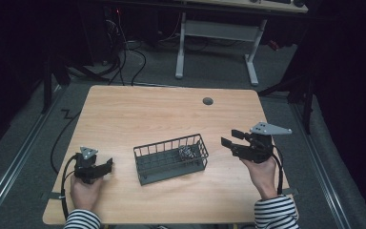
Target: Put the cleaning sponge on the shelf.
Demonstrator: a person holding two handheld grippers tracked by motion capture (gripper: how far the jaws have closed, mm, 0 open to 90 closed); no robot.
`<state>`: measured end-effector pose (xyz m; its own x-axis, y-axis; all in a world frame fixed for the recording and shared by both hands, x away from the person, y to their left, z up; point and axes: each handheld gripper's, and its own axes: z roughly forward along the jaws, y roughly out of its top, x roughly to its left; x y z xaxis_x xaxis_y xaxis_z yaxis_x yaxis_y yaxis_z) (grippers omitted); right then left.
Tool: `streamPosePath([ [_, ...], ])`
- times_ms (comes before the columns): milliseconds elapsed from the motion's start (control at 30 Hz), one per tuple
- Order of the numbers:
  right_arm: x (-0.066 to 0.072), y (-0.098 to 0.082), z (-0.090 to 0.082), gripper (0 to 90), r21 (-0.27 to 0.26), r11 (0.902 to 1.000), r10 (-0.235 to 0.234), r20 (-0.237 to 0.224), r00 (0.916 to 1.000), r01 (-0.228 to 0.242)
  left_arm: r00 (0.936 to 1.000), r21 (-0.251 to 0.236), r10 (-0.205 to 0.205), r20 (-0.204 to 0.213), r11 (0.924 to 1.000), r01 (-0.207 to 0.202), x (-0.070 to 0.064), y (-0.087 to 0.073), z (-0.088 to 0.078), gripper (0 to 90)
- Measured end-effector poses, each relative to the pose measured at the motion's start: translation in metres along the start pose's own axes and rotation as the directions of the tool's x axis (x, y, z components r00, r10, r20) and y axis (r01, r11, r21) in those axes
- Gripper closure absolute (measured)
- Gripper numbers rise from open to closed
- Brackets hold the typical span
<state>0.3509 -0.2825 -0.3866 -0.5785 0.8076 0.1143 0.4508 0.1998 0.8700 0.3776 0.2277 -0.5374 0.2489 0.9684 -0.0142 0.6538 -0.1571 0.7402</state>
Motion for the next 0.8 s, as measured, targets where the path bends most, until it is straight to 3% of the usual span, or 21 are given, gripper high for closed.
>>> streamPosePath([
  [400, -0.020, -0.022, -0.023, 43.4, -0.028, 0.9981, 0.056, 0.054, 0.9970, -0.055, 1.0000, 0.000, 0.000, -0.001, 1.0000, 0.000, 0.000, 0.000, 0.000, 26.5],
  [800, -0.035, -0.049, -0.030, 43.3, -0.037, 0.9931, 0.114, 0.098, 0.9886, -0.111, 1.0000, 0.000, 0.000, 0.000, 1.0000, 0.000, 0.000, 0.000, 0.000, 26.5],
])
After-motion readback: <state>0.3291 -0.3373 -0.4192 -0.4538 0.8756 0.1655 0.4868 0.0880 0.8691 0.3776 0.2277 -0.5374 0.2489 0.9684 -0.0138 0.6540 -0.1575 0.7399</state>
